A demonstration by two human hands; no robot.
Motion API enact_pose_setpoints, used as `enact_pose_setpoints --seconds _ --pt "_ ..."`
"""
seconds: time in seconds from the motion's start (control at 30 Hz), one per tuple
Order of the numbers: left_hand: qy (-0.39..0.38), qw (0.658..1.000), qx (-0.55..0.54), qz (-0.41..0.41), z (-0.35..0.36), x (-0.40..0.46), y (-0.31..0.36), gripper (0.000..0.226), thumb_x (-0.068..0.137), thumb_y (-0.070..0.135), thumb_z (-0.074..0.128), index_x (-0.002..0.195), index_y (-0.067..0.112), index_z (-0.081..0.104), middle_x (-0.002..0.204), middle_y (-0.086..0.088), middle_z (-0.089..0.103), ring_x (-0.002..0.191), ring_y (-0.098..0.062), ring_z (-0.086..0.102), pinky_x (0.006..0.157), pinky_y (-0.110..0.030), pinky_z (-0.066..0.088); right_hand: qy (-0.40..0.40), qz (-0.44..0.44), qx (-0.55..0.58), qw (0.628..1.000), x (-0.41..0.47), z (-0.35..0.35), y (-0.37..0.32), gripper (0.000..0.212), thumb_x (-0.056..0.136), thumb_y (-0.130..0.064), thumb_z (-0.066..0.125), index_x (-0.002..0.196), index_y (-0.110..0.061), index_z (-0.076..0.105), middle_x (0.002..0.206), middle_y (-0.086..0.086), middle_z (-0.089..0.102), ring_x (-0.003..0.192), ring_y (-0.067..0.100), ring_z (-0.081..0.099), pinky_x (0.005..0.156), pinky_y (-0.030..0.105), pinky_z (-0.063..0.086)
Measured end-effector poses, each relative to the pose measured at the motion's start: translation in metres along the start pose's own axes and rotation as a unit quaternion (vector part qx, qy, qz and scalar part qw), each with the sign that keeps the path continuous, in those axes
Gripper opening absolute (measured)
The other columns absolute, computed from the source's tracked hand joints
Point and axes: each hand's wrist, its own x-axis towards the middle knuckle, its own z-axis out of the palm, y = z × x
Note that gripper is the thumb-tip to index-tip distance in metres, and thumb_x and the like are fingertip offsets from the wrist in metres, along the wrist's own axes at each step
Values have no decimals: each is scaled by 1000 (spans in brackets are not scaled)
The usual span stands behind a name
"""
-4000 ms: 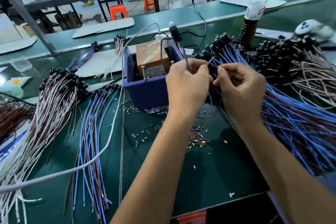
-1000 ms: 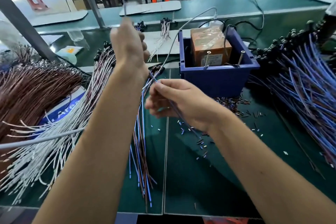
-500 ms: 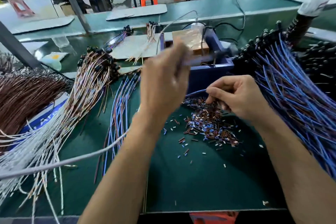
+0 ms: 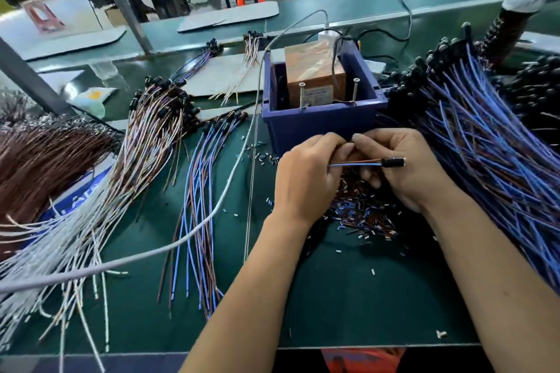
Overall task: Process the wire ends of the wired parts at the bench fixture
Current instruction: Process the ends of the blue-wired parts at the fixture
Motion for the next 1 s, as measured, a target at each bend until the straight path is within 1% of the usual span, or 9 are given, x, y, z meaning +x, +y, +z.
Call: enact_pose_setpoints --seconds 0.17,0.37,0.5,0.57,0.67,0.73,0.83,0.9,1.0 --pt "25 999 -39 -28 3 -2 -8 22 100 21 66 82 8 67 72 0 65 66 -23 58 59 -41 46 28 16 16 999 -1 1 -1 26 97 -20 69 81 -1 71 54 8 62 39 12 49 35 20 37" --pt "-7 990 -116 -76 2 -1 -16 28 98 23 68 72 13 63 59 7 55 55 -15 51 53 -35 42 38 11 39 998 -1 -3 -3 27 95 -19 73 69 -12 71 58 7 64 40 11 48 34 19 34" --pt "-19 976 -172 -133 -7 3 -23 33 96 25 66 64 20 58 55 10 43 55 -5 38 53 -28 33 106 11 53 993 3 -13 -4 26 100 -18 68 75 -10 69 57 2 61 40 8 45 34 18 30" --pt "0 955 -237 -180 -10 5 -26 32 96 26 64 66 16 64 53 10 48 54 -7 41 54 -26 34 123 -3 32 992 3 -17 -4 20 99 -18 70 79 -13 71 60 4 62 40 9 44 34 17 28" --pt "21 928 -309 -208 -9 6 -21 28 98 20 65 74 8 71 55 6 60 54 -8 51 61 -20 42 97 -12 8 995 1 -2 -2 10 95 -18 75 85 -17 75 60 3 62 36 9 43 34 14 26" --pt "14 924 -324 -200 -6 4 -15 24 98 15 66 78 5 72 58 2 65 56 -8 56 63 -20 46 69 -7 42 997 -1 12 -1 13 95 -18 75 82 -18 78 60 3 63 35 8 42 35 13 25" --pt "1 923 -338 -184 -2 2 -11 20 97 15 68 83 1 74 62 -2 69 59 -11 61 65 -27 52 42 -18 84 995 -3 25 -3 17 92 -14 74 76 -16 77 61 6 63 35 9 41 36 13 22" --pt "1 924 -341 -174 -2 2 -9 20 96 19 69 87 3 77 65 -4 72 62 -12 64 67 -33 55 49 -20 101 993 -5 26 -4 15 93 -7 73 81 -15 77 62 8 62 37 9 40 37 13 22" --pt "15 930 -333 -156 -2 2 -4 19 98 19 70 90 4 78 69 -4 74 66 -13 69 69 -32 58 56 -22 115 992 -6 27 -6 16 96 -2 69 85 -12 74 62 6 60 37 7 40 36 14 21"
